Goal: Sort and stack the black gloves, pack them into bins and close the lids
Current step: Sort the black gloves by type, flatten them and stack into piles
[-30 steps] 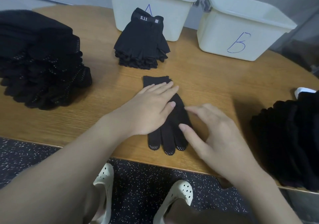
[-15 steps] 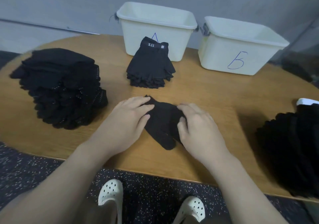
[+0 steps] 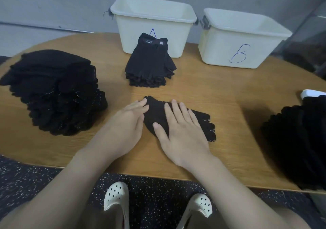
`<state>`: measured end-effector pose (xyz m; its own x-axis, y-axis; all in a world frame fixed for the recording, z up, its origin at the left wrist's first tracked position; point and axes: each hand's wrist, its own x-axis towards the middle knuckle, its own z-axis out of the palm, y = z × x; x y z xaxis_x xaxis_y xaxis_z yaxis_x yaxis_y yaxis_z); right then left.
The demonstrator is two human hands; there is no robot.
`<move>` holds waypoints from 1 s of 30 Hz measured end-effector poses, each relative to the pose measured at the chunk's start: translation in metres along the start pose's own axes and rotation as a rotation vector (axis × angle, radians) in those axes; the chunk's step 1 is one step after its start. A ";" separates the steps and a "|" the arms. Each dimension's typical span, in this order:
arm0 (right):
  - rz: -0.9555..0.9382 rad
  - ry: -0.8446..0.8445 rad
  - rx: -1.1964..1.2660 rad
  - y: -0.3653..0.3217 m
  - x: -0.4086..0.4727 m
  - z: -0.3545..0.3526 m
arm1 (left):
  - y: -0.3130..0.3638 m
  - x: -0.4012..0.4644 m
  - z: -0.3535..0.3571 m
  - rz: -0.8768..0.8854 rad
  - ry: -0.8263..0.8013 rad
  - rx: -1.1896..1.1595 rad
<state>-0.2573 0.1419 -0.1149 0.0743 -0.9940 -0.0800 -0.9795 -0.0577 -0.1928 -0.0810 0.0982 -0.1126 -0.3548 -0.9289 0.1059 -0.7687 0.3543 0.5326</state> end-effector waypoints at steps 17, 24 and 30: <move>0.118 0.125 0.051 0.053 -0.047 -0.009 | 0.003 0.010 -0.007 -0.077 0.186 -0.047; -0.065 0.160 0.156 0.081 -0.030 -0.016 | 0.009 0.020 -0.005 -0.294 0.076 0.041; -0.072 0.125 0.161 0.092 -0.034 -0.016 | 0.017 0.031 -0.012 -0.347 -0.022 0.001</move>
<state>-0.3526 0.1690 -0.1139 0.1092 -0.9923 0.0593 -0.9293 -0.1231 -0.3481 -0.0985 0.0738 -0.0902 -0.0831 -0.9916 -0.0995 -0.8458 0.0174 0.5332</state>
